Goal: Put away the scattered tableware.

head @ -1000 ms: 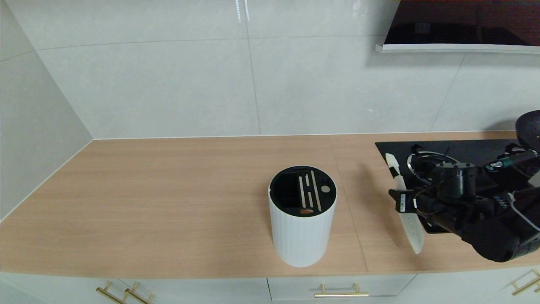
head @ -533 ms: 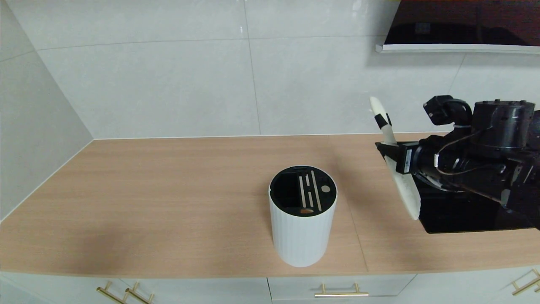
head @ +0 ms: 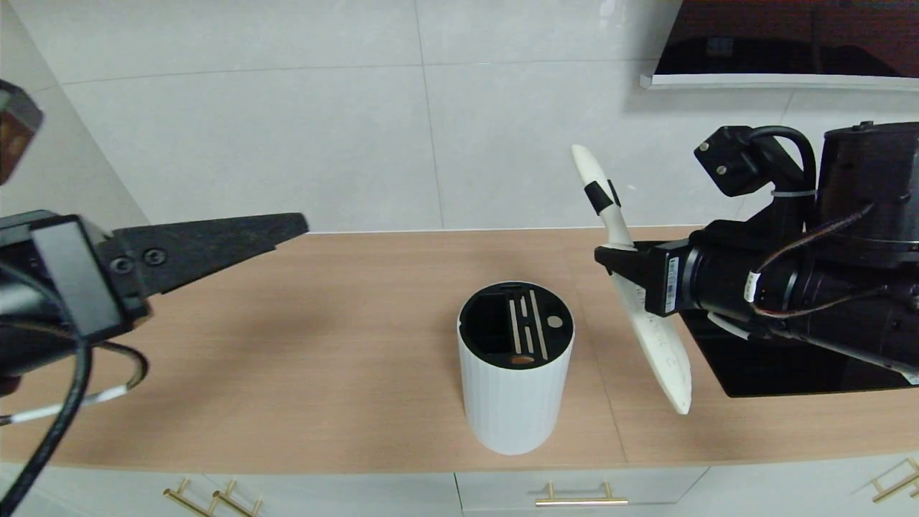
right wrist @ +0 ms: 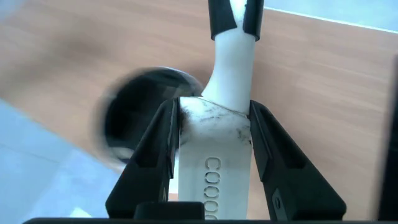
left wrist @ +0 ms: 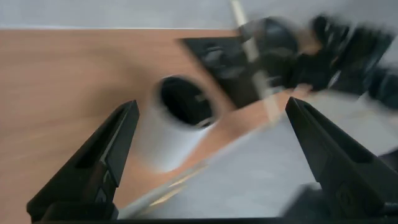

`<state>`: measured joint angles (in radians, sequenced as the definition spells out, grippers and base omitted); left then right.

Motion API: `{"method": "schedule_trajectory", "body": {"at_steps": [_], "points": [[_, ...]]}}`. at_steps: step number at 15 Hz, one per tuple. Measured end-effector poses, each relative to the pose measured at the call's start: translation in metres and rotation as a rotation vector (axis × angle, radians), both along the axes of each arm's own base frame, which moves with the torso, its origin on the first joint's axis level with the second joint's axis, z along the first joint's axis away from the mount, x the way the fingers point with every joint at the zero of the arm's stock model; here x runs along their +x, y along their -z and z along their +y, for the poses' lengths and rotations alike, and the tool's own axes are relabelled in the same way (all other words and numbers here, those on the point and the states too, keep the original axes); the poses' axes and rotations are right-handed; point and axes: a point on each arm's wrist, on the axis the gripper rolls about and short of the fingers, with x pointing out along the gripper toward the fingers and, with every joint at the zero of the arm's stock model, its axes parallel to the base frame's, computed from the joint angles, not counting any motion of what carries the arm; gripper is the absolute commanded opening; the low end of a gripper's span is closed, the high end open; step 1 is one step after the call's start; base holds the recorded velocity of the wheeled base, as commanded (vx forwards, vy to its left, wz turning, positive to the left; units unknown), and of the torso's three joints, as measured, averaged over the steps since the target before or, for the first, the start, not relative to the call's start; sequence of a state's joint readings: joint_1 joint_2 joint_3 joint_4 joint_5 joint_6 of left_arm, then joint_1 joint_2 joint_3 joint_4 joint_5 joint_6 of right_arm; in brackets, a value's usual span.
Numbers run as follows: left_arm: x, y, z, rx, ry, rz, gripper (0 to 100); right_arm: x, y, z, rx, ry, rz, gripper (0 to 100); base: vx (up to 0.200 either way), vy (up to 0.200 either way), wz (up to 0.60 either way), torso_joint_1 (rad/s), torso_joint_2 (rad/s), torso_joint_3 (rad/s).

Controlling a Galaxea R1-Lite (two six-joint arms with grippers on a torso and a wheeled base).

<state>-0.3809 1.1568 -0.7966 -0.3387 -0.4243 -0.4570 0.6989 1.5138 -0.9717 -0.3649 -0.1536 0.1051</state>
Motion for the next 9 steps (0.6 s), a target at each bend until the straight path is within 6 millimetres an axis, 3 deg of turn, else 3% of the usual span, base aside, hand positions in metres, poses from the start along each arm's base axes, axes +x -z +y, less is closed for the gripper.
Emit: {"method": "schedule_trajectory", "body": {"at_steps": [4, 9], "points": [[0.028, 0.012, -0.045, -0.118, 0.013, 0.088, 100, -0.025, -0.005, 0.027, 0.053, -0.041, -0.007, 0, 0.0, 0.0, 0.0, 0.0, 0.0, 0.0], [0.044, 0.035, -0.096, -0.094, -0.052, 0.148, 100, -0.039, 0.006, 0.053, 0.047, -0.126, 0.026, 0, 0.0, 0.0, 0.0, 0.0, 0.0, 0.0]]}}
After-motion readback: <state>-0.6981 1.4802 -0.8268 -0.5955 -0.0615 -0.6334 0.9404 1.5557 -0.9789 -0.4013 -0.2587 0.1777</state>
